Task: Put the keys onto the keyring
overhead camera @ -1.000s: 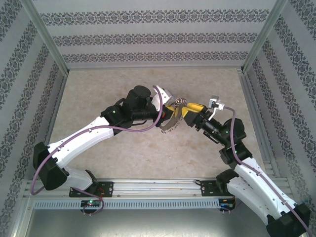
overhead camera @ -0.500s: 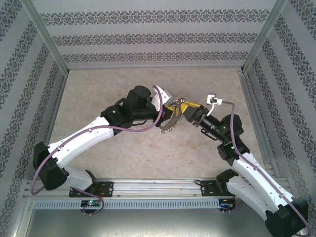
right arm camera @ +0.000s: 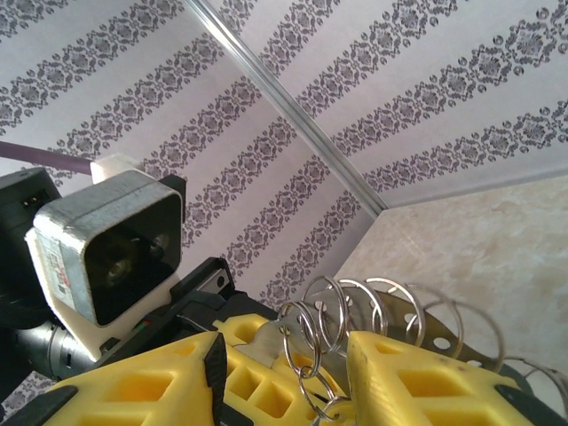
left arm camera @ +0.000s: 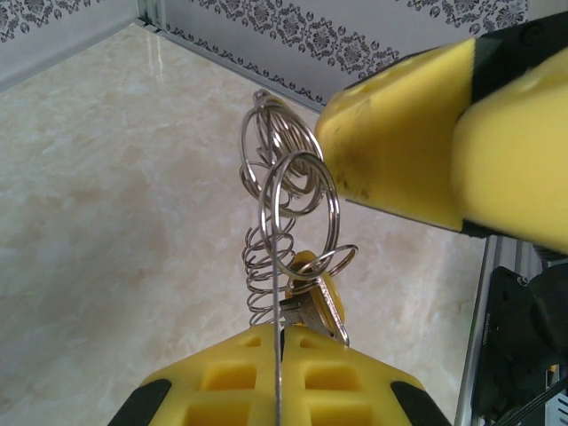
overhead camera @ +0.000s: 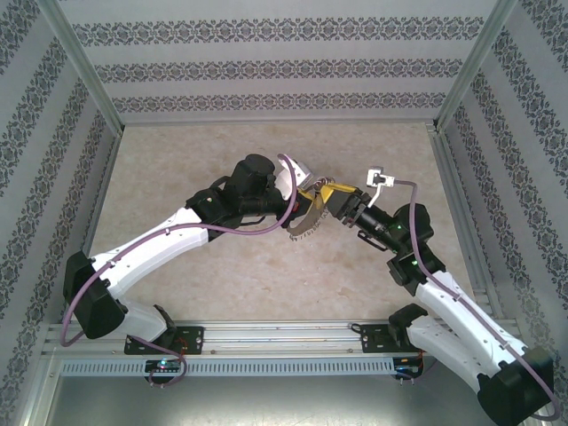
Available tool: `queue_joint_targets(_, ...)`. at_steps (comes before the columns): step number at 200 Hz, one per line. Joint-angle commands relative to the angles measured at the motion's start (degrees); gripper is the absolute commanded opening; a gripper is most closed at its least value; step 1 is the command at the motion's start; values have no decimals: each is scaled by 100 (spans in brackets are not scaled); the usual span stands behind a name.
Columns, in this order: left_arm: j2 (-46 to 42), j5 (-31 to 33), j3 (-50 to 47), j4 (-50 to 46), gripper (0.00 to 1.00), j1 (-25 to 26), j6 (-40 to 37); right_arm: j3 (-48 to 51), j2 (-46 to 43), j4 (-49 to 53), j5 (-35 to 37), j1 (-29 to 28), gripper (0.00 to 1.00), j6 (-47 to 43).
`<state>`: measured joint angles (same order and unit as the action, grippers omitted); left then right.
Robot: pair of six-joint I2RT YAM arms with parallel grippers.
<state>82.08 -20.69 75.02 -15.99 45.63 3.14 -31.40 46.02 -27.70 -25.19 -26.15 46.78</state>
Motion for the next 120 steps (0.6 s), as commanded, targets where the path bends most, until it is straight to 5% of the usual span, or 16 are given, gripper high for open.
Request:
queue_joint_targets(1,1,-40,170,149,0,-65,24,-218,107,-302,-118,-84,42,16)
queue_joint_targets(120,52,-22,91,227,0,-107,-4,-333,257,-323,-206,-197,16,-70)
